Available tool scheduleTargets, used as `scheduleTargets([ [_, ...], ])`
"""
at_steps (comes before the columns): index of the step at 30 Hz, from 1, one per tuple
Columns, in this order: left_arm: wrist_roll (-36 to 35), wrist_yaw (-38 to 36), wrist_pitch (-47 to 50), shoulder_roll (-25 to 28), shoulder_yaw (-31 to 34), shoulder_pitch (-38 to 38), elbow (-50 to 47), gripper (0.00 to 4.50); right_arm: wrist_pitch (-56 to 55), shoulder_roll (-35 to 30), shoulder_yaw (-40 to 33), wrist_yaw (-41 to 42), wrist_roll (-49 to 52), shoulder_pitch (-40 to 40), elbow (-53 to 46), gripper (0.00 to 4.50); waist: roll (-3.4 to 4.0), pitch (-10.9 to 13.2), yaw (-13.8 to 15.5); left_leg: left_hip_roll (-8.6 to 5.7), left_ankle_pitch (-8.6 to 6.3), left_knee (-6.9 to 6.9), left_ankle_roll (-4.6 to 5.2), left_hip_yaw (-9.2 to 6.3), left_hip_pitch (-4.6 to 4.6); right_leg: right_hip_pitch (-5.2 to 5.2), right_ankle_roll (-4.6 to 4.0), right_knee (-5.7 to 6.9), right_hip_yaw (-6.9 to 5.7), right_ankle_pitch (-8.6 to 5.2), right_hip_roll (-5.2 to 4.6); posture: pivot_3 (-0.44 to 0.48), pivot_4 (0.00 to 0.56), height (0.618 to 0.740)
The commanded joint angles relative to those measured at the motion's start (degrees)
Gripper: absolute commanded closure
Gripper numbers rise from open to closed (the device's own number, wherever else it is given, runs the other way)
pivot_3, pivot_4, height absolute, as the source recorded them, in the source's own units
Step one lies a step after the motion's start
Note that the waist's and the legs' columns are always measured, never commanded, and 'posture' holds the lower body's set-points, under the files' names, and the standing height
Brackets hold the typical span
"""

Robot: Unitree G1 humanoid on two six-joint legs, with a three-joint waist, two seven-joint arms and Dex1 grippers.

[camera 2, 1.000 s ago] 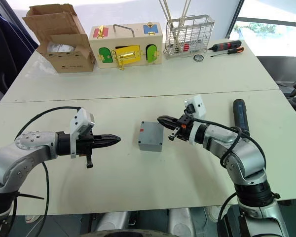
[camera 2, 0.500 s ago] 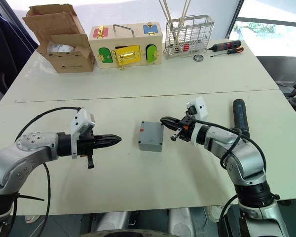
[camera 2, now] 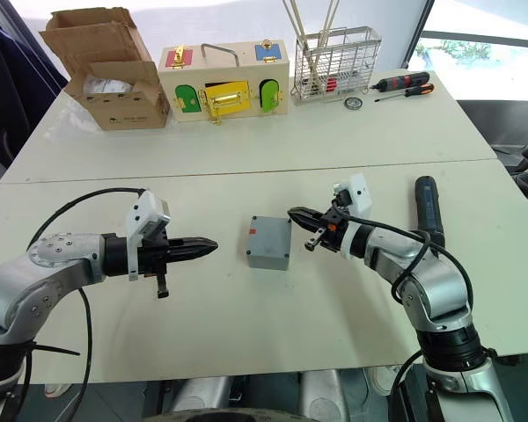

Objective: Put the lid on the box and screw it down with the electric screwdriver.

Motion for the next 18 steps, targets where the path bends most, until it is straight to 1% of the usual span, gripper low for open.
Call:
scheduleTargets([
  [1,-0.3,0.4,-0.3,-0.3,0.2,-0.6,-1.1,4.50,-0.2,0.7,-0.6,-0.5,-0.5,-0.5,0.9,4.43,0.00,0.0,0.0,0.00,0.00,0.00,0.00,0.00,0.00,0.00,0.00,0.00,0.00,0.00,0.00,0.000,0.150,0.739],
  [18,0.5,0.3,-0.9,-0.8,-0.7,-1.2,-0.6,4.50,0.1,0.7,-1.5,-0.4,0.0,-0.4,1.1,4.43,0.00,0.0,0.0,0.00,0.01,0.00,-0.01,0.00,0.00,0.00,0.00,0.00,0.00,0.00,0.00,0.000,0.150,0.739],
])
